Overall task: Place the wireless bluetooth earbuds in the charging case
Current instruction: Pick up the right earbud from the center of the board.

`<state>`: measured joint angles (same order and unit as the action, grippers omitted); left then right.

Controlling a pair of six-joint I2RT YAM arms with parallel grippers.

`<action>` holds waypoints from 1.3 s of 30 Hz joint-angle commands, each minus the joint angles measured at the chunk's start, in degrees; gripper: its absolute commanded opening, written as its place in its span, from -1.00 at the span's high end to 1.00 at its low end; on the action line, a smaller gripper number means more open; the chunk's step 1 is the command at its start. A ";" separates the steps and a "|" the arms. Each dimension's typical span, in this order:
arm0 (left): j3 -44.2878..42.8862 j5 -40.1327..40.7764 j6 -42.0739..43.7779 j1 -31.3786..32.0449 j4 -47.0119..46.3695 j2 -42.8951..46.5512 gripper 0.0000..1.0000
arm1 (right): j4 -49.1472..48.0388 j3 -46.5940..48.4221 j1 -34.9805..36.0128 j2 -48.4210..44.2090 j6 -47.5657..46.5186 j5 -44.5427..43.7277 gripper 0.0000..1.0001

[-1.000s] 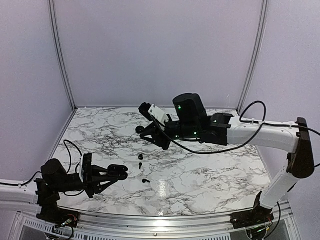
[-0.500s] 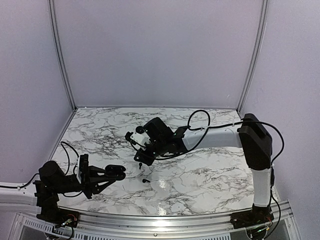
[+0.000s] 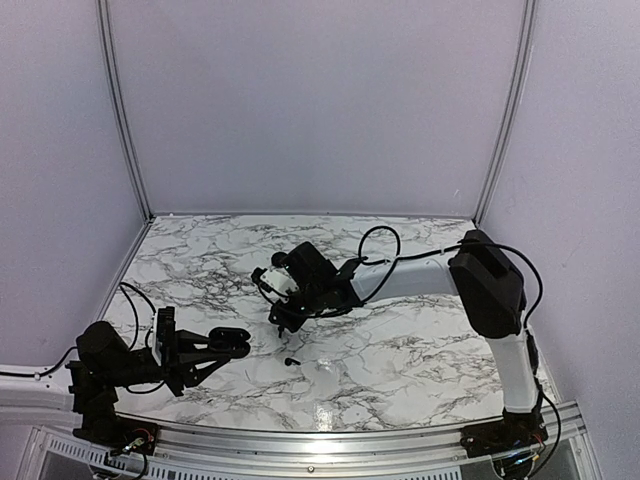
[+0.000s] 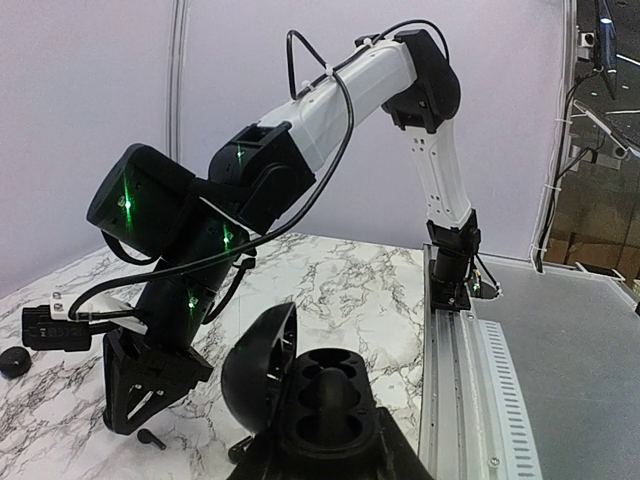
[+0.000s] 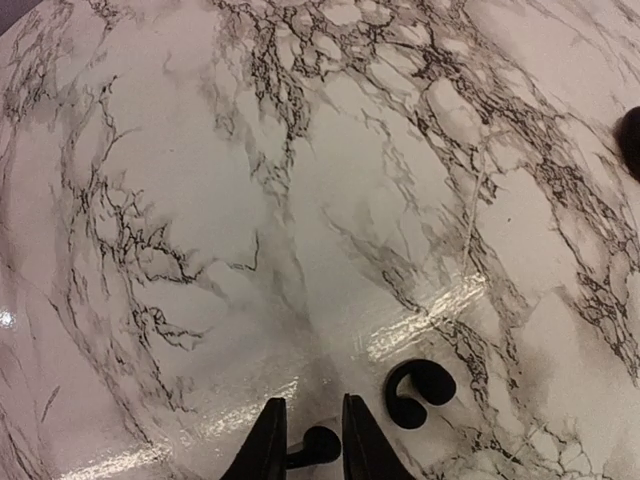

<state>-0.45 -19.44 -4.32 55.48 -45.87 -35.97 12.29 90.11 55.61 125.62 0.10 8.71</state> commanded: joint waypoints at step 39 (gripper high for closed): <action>0.36 -0.88 -0.05 -0.20 -3.26 -0.77 1.00 | -2.46 0.07 -3.61 3.62 1.37 3.36 0.64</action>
<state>-0.45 -19.53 -4.34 55.48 -46.33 -36.71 10.68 89.69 52.16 127.50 0.60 12.49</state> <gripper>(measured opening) 0.255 0.179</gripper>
